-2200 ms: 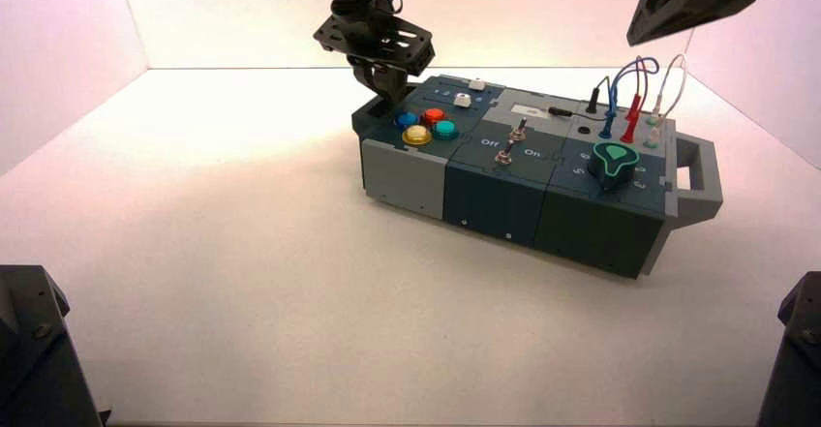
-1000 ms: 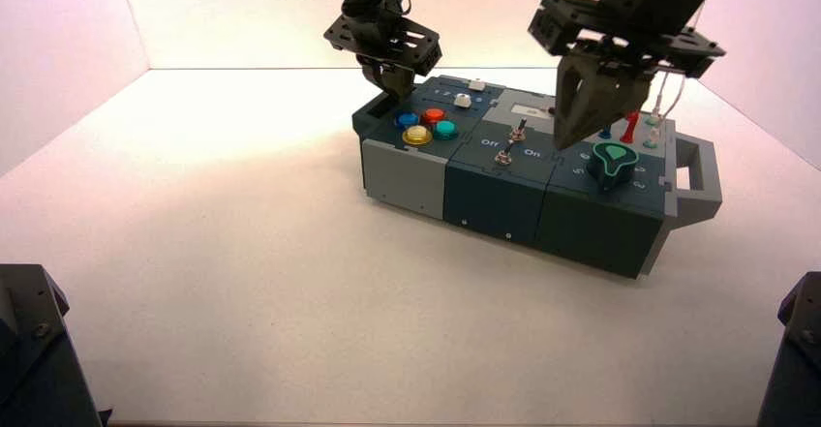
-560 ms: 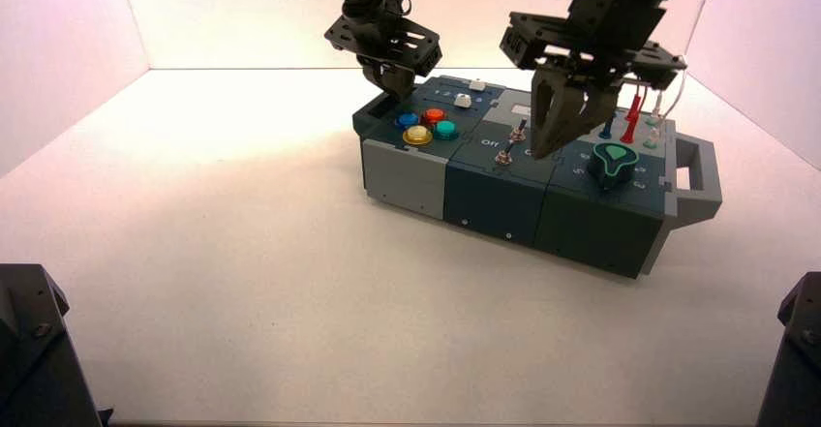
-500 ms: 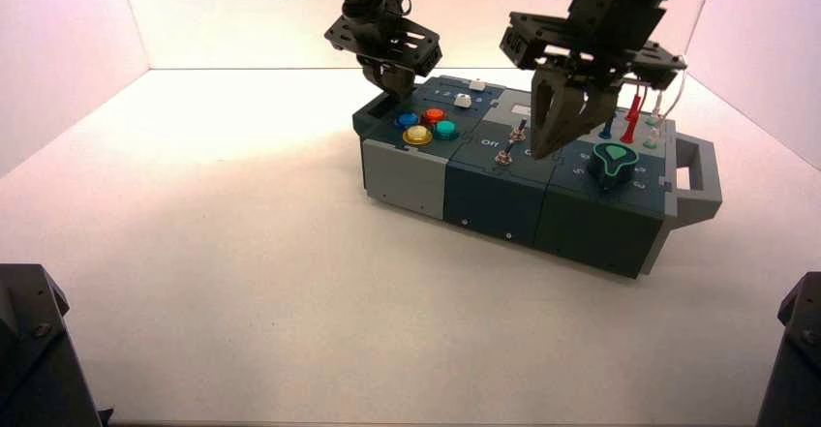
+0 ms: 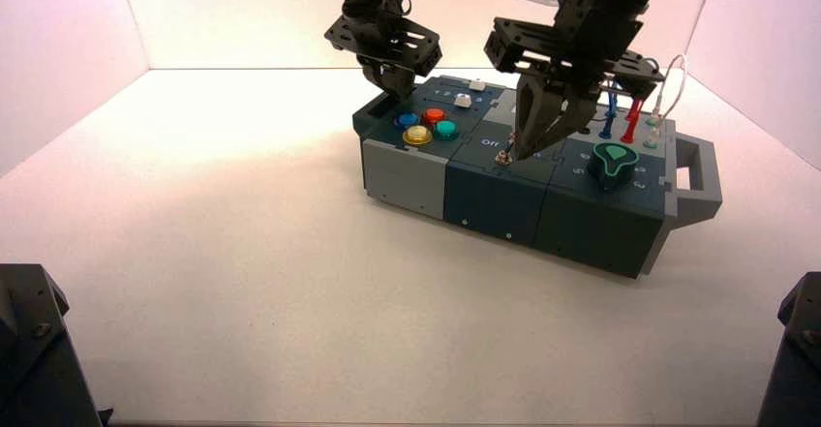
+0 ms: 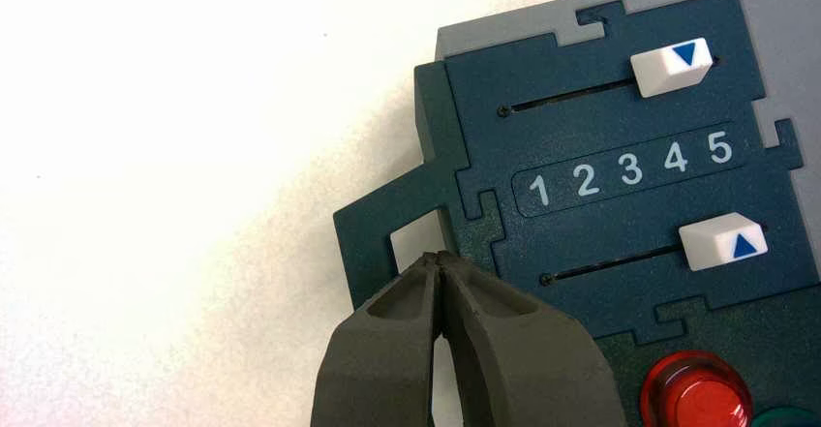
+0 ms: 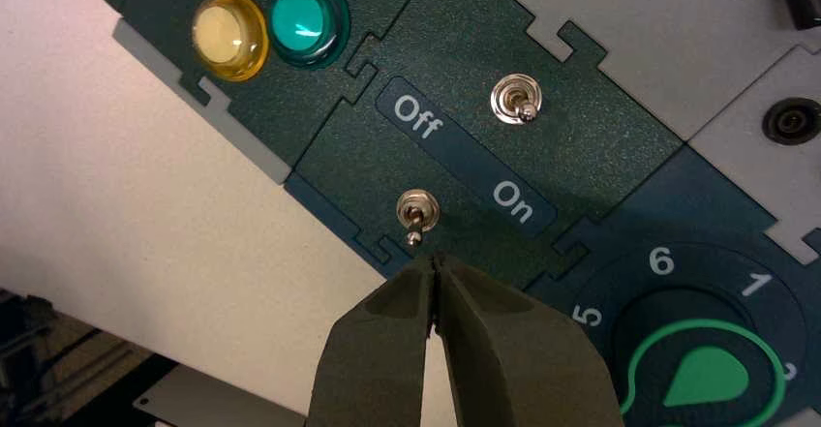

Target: Flip the bottom switch off with the right gripper.

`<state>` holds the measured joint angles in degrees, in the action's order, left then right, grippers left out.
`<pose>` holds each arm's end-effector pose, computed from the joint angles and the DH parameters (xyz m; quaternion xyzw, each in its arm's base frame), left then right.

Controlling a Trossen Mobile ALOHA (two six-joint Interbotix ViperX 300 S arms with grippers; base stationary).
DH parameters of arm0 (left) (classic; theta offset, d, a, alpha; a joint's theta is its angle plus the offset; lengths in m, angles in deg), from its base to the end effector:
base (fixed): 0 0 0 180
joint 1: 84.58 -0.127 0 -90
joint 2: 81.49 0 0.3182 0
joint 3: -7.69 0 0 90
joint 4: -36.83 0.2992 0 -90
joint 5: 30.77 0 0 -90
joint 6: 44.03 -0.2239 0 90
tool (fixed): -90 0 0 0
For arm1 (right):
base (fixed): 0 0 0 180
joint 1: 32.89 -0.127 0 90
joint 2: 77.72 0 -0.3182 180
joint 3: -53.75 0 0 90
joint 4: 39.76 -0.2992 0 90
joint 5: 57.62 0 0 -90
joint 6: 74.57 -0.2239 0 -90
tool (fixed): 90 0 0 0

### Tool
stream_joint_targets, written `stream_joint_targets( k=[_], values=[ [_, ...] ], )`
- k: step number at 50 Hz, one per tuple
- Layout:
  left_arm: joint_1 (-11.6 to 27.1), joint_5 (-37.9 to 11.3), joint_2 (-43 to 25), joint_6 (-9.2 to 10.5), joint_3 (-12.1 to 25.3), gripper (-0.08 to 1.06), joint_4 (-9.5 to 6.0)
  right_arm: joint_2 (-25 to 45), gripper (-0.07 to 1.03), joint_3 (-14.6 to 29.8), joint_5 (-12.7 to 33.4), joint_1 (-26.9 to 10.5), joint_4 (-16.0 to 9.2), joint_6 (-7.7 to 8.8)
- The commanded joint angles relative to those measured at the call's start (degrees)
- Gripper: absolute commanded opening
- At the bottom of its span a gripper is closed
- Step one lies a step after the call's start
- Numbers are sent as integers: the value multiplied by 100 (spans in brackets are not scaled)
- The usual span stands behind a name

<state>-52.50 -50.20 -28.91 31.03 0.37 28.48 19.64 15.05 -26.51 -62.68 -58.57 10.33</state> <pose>0.4213 -0.2768 -0.0319 0.1836 0.4959 -0.2850 0.7994 0.2440 0.1827 0.0131 0.0318 0.6435 0.1492 0.7501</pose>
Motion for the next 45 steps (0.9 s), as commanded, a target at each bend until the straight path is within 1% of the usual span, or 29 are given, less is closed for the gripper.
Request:
stream_joint_targets(
  k=[1, 29, 45],
  values=[
    [-62, -9, -158, -141, -88, -3, 18, 9, -2, 132, -79, -26, -18, -26],
    [-62, -9, -211, -149, -97, -3, 26, 70, -2, 229, -132, -9, -18, -18],
    [-62, -9, -237, -167, -114, -3, 26, 88, -2, 299, -114, 0, 26, -26]
  ],
)
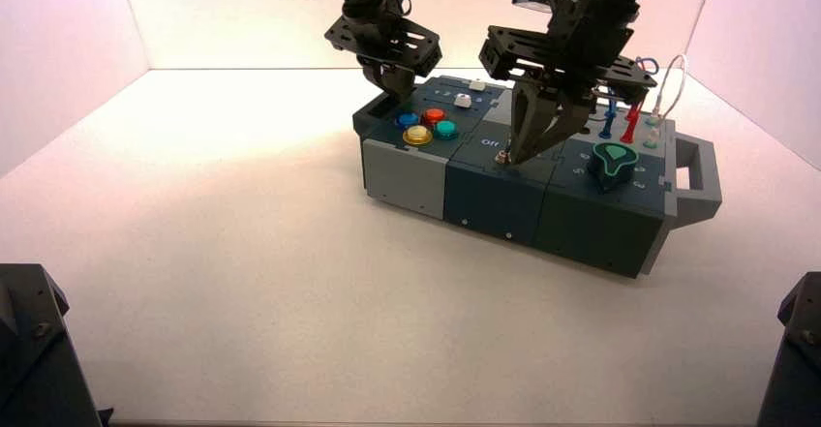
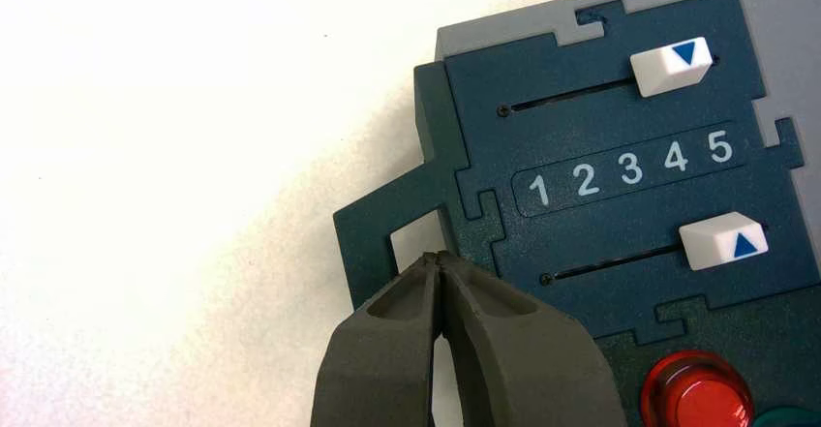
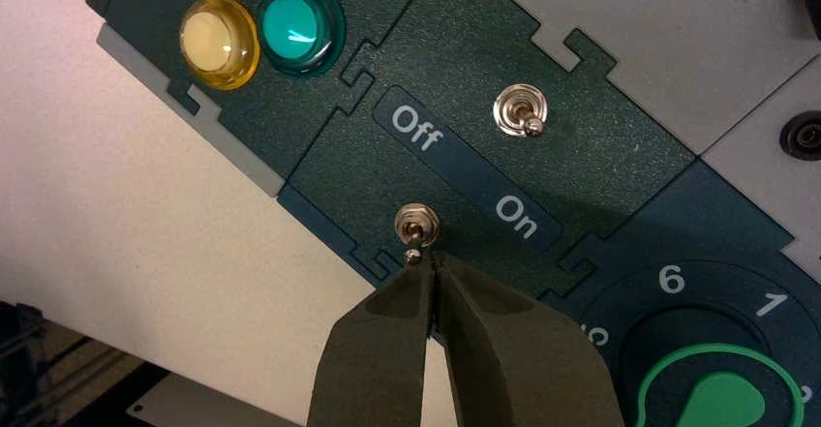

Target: Flip the bottom switch off with the right gripper.

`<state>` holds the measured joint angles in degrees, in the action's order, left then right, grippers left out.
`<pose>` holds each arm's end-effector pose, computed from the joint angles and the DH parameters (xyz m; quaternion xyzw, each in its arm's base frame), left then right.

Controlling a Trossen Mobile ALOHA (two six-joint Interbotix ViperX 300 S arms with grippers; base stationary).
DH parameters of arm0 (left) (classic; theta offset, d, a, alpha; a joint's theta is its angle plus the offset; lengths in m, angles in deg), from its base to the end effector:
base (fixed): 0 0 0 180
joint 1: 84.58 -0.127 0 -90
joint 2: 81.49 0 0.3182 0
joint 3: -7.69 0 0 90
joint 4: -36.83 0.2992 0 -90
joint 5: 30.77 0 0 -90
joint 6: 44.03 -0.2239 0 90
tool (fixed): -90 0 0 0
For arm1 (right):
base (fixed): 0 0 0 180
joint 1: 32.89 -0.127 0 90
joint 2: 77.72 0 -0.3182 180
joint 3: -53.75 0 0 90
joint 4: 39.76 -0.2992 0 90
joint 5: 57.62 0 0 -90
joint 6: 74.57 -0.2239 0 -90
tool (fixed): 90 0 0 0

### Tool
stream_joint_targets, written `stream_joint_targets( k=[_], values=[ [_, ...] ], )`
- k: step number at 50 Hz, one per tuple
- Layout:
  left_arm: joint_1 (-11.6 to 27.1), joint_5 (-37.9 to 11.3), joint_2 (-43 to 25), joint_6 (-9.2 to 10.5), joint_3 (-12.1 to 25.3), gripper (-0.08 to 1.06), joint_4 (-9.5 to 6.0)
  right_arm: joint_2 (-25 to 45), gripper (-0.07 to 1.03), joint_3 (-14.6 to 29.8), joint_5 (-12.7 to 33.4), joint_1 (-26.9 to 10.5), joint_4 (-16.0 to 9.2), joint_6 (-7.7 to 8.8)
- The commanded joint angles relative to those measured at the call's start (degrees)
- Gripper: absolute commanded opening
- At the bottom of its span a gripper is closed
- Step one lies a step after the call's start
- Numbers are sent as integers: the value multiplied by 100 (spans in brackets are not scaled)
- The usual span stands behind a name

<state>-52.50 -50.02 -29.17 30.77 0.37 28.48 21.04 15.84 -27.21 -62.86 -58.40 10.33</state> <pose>0.4213 -0.2767 -0.0338 0.1856 0.4959 -0.2859 0.7987 0.2489 0.1853 0.0097 0.0293 0.6426 0.1490 0.7510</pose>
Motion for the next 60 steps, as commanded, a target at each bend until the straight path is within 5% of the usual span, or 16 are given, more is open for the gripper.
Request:
stream_joint_targets(
  k=[1, 60],
  values=[
    [-62, -26, -211, -141, -114, -3, 26, -44, -2, 229, -44, 18, 9, -26],
    [-62, -26, -439, -255, -114, -3, 26, 299, -2, 914, 255, 167, 334, 0]
  ],
)
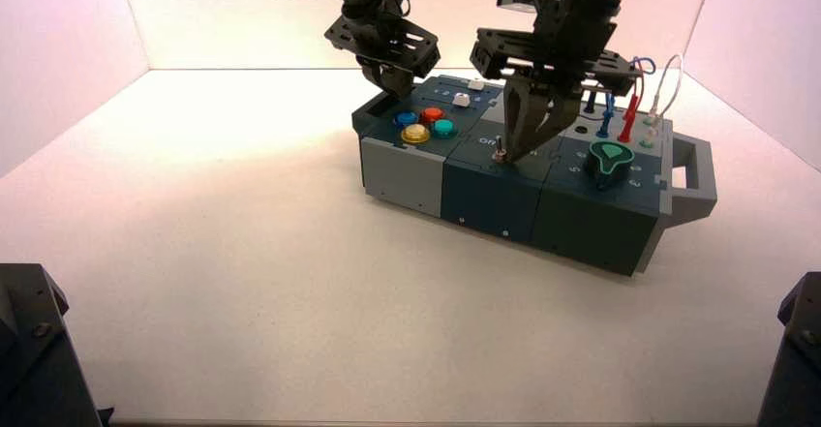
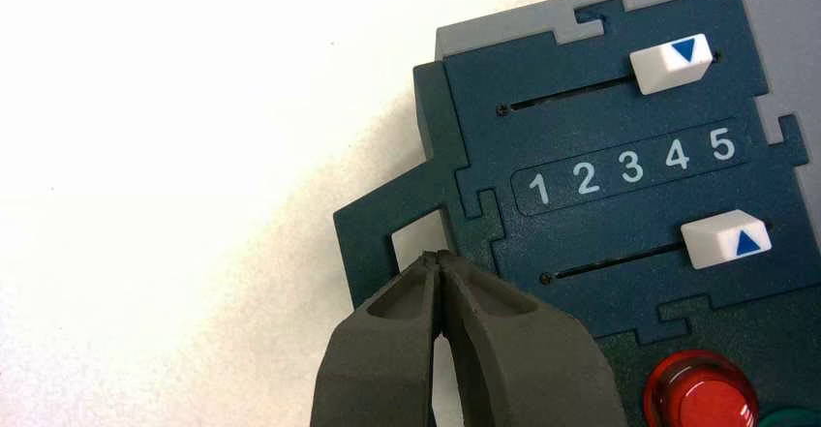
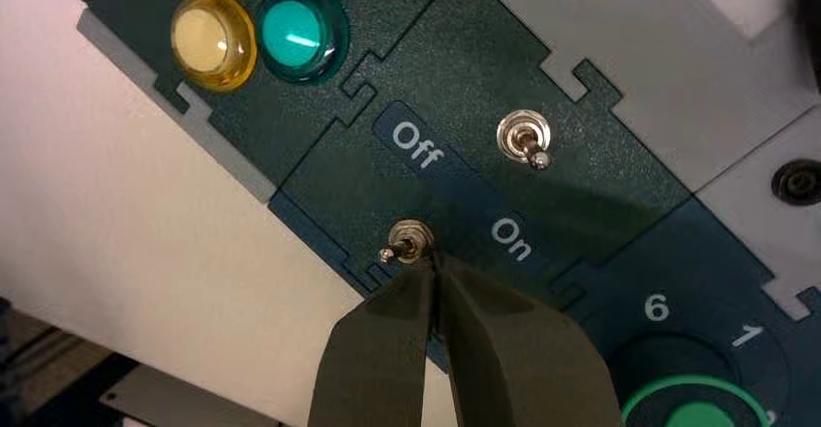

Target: Flip the bottom switch off with the right gripper.

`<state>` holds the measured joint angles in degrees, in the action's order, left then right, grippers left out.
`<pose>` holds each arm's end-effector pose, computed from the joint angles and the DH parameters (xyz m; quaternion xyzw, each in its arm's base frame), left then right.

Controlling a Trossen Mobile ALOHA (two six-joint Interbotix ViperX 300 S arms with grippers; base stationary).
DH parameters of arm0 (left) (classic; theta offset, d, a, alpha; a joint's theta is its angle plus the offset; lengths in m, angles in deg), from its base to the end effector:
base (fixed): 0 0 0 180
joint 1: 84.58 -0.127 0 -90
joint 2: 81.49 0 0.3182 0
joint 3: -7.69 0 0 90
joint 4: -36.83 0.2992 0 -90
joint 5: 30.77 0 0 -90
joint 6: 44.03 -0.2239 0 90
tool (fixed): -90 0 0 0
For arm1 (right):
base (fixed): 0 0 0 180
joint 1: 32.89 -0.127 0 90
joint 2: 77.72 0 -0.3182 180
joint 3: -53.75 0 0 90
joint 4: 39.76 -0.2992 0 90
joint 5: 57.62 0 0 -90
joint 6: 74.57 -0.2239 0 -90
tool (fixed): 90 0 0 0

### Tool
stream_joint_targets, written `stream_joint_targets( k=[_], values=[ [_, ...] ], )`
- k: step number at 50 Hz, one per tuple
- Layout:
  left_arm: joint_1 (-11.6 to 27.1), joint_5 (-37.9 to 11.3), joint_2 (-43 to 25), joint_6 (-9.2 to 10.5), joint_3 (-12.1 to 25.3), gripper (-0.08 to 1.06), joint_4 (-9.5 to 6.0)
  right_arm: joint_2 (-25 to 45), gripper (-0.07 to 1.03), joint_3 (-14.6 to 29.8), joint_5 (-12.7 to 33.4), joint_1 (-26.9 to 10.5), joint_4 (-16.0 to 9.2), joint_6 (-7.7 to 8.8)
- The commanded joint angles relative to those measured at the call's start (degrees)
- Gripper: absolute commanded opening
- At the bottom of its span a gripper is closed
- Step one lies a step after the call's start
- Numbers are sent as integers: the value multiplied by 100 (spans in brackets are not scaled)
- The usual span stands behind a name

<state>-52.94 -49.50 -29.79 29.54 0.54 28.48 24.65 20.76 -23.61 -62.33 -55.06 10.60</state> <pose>0.4246 -0.2739 -0.0375 0.1923 0.4931 -0.2876 0.7983 0.2649 0.1875 0.0080 -0.0014 0.6528 0.1537 0.7417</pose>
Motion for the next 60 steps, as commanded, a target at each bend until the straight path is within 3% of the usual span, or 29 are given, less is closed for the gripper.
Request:
stream_joint_targets(
  k=[1, 17, 31, 44, 60],
  values=[
    [-18, -79, -369, -132, -132, -3, 26, -35, -2, 431, -88, 114, 0, -18],
    [-18, 132, -237, -149, -264, -3, 26, -492, -2, 132, -114, 123, 97, -18],
    [-9, 431, 536, -149, -677, -3, 26, -1160, -2, -97, 97, 123, 167, -26],
    [0, 360, 1266, -149, -932, -3, 18, -1556, -2, -492, 105, 123, 360, 0],
    [79, 123, 1345, -149, -932, -3, 18, -1802, -2, -738, 114, 123, 431, 44]
  ],
)
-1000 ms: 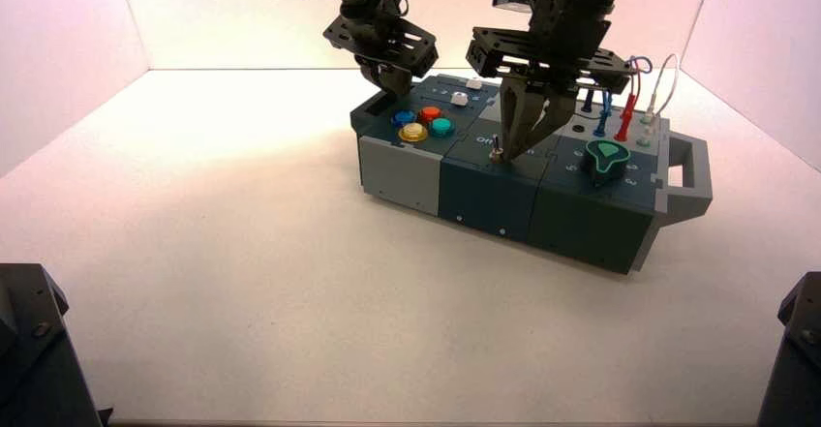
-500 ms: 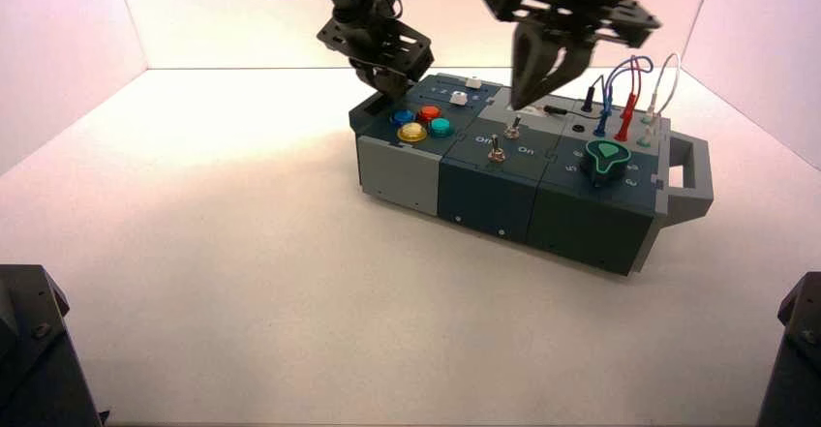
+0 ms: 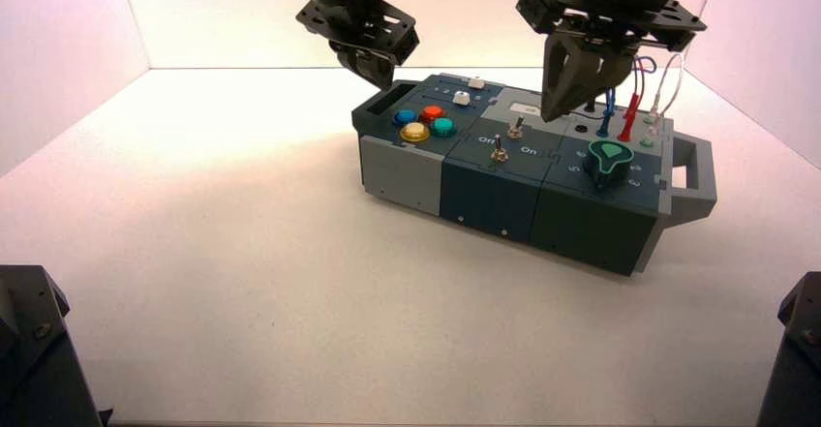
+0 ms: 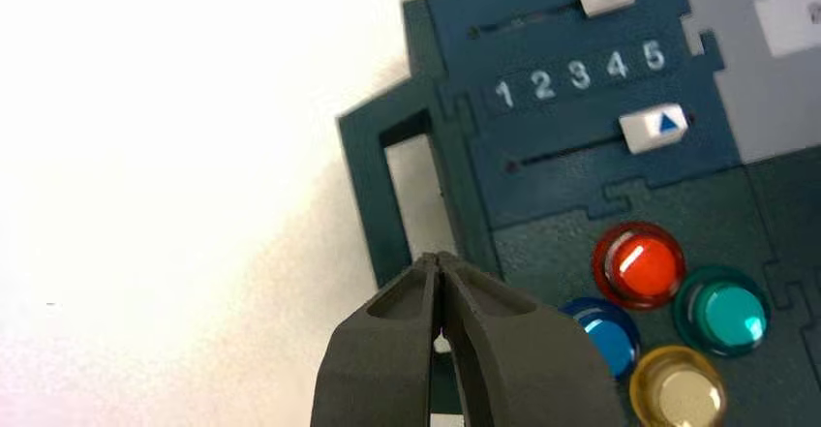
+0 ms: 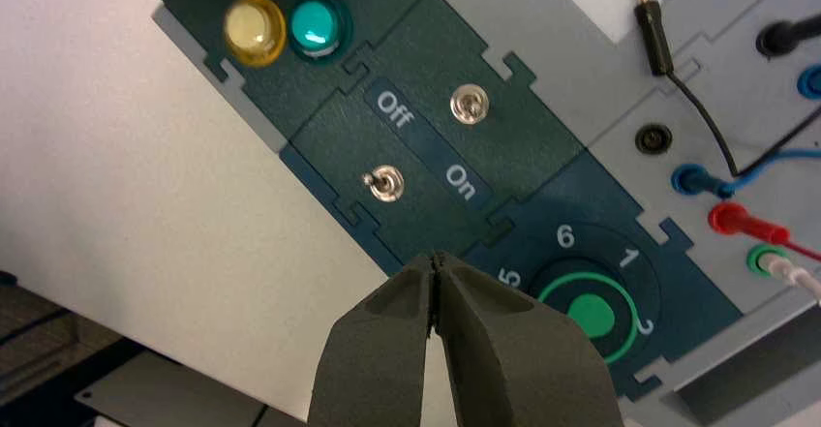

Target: Flip the bottom switch off with the right gripper.

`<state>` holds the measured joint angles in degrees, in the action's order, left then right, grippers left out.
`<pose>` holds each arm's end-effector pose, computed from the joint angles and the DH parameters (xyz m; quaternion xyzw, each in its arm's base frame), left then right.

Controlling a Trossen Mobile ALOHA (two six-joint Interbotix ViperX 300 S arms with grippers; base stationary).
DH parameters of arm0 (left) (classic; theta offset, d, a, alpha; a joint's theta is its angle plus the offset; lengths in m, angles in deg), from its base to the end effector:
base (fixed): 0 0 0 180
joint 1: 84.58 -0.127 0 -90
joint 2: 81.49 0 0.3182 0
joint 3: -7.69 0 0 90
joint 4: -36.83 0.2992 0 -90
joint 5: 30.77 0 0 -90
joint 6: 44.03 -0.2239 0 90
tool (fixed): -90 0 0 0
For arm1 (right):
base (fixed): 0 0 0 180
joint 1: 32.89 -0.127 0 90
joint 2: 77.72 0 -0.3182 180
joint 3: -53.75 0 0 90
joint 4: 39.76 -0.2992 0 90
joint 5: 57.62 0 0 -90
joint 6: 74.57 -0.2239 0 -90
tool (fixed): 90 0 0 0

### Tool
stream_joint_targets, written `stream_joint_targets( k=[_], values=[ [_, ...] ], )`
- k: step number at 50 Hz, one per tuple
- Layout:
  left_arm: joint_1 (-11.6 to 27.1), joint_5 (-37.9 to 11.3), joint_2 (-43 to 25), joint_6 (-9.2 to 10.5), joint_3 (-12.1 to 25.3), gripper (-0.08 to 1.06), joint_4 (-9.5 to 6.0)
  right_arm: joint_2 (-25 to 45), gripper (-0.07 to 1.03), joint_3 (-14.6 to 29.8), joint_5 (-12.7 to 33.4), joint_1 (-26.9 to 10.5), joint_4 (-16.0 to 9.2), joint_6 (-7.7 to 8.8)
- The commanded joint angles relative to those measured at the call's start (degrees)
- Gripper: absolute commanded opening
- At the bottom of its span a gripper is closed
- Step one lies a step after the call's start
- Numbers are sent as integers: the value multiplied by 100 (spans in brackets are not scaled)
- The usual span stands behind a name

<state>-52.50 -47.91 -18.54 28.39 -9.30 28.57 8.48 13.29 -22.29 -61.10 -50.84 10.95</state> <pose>0.3917 -0.2567 0.0067 0.1989 0.4674 -0.2960 0.8089 0.2434 0.1588 0.0549 -0.0184 0.5980 0.1719 0.7826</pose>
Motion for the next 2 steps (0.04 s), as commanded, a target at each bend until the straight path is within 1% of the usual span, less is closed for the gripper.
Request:
stream_joint_targets(
  k=[1, 2],
  values=[
    [44, -35, 220, -35, 44, -3, 9, -202, -2, 0, -18, 0, 9, 9],
    [53, -35, 220, -35, 44, -3, 0, -211, -2, -9, -18, 0, 9, 9]
  ],
)
